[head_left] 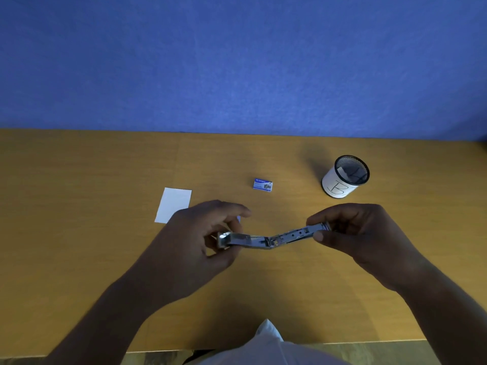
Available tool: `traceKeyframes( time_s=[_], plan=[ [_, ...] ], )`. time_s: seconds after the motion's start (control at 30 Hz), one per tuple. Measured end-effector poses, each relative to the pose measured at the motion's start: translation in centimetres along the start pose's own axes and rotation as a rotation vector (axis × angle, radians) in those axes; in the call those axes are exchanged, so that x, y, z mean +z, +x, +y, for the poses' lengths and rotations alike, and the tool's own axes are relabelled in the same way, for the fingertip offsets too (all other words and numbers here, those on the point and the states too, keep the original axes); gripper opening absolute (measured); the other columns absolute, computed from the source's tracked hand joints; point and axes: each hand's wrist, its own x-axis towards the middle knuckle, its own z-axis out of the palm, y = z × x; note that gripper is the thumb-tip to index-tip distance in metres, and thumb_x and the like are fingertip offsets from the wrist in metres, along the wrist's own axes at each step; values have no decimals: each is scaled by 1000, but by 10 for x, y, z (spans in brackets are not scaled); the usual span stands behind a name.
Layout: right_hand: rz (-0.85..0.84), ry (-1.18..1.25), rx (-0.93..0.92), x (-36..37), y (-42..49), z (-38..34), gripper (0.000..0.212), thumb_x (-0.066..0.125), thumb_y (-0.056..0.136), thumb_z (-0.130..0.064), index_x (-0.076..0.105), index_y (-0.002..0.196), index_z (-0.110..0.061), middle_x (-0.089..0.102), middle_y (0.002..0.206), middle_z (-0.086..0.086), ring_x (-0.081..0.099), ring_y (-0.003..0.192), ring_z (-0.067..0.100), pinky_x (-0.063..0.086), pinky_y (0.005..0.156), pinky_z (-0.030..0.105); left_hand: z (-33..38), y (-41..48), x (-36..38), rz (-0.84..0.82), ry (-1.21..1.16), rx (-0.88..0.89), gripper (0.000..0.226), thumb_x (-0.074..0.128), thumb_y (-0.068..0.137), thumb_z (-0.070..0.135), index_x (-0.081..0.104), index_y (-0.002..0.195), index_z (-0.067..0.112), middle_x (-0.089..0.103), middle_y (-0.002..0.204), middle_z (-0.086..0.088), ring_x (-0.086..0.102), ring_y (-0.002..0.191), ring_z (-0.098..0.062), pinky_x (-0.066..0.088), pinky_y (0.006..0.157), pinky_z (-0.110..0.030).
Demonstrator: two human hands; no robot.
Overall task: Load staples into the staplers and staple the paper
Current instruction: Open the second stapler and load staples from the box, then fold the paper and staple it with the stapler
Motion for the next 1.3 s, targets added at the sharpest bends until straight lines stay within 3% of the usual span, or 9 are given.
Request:
traceKeyframes(
  time_s=[0.1, 0.23, 0.43, 0.57, 0.73, 0.9, 1.0, 1.1, 1.3],
  plan=[
    [-18, 39, -70, 9, -1, -5, 21, 79, 70, -16, 80, 91, -22, 71, 72, 0, 61, 61, 4, 47, 55, 14, 8, 1, 11, 67, -128, -44, 45, 81, 77, 15, 65, 115, 32, 73, 96, 15, 74, 81, -6, 57, 65, -17],
    [17, 21, -201, 30, 0, -12, 38, 78, 78, 2, 75, 104, -25, 74, 89, 4, 71, 83, 15, 57, 73, 23, 16, 3, 34, 148, -244, -102, 42, 84, 75, 12, 63, 105, 34, 73, 94, 15, 74, 76, -4, 54, 63, -13],
    [62, -314, -365, 41, -6, -19, 59, 81, 77, -38, 59, 132, -37, 67, 119, -22, 61, 113, 1, 46, 89, 10, 21, 6, 49, 251, -639, -297, 45, 87, 66, 14, 61, 100, 28, 73, 84, -2, 74, 66, -24, 58, 60, -35],
    [-27, -518, -474, 40, -8, -17, 80, 86, 72, -32, 51, 143, -24, 65, 118, -15, 61, 107, -1, 50, 84, 14, 18, 6, 48, 232, -785, -342, 55, 89, 53, 20, 62, 101, 22, 72, 79, -8, 71, 62, -28, 56, 59, -33],
    [-30, -529, -501, 42, -6, -17, 63, 86, 74, -22, 62, 133, -23, 69, 101, -12, 67, 87, 7, 55, 69, 26, 11, 6, 43, 161, -538, -283, 64, 92, 54, 35, 60, 110, 38, 73, 82, 1, 72, 66, -17, 60, 63, -38],
    [-85, -421, -417, 44, -9, -12, 41, 80, 75, -22, 71, 115, -30, 73, 96, -18, 71, 85, 4, 57, 67, 26, 4, 10, 34, 15, -261, -75, 56, 83, 66, 46, 65, 119, 43, 65, 114, 23, 63, 110, -3, 50, 86, -16],
    [-116, -411, -389, 45, -9, -9, 35, 77, 76, -21, 73, 110, -30, 73, 92, -15, 71, 81, 9, 56, 63, 32, 3, 11, 33, 31, -187, -50, 48, 83, 65, 48, 69, 110, 42, 65, 104, 22, 61, 104, -7, 46, 82, -11],
    [-122, -405, -366, 46, -6, -7, 33, 72, 75, -19, 74, 105, -31, 72, 87, -10, 70, 76, 14, 54, 61, 39, 0, 13, 36, 44, -175, -32, 41, 88, 64, 39, 73, 101, 32, 66, 95, 14, 63, 98, -14, 49, 83, -22],
    [-124, -384, -369, 47, 0, 1, 35, 74, 75, -16, 74, 107, -28, 72, 88, -9, 70, 77, 14, 55, 62, 38, -1, 15, 39, 112, -184, -14, 42, 90, 58, 37, 72, 96, 31, 67, 93, 16, 65, 94, -5, 47, 79, -11]
  ],
)
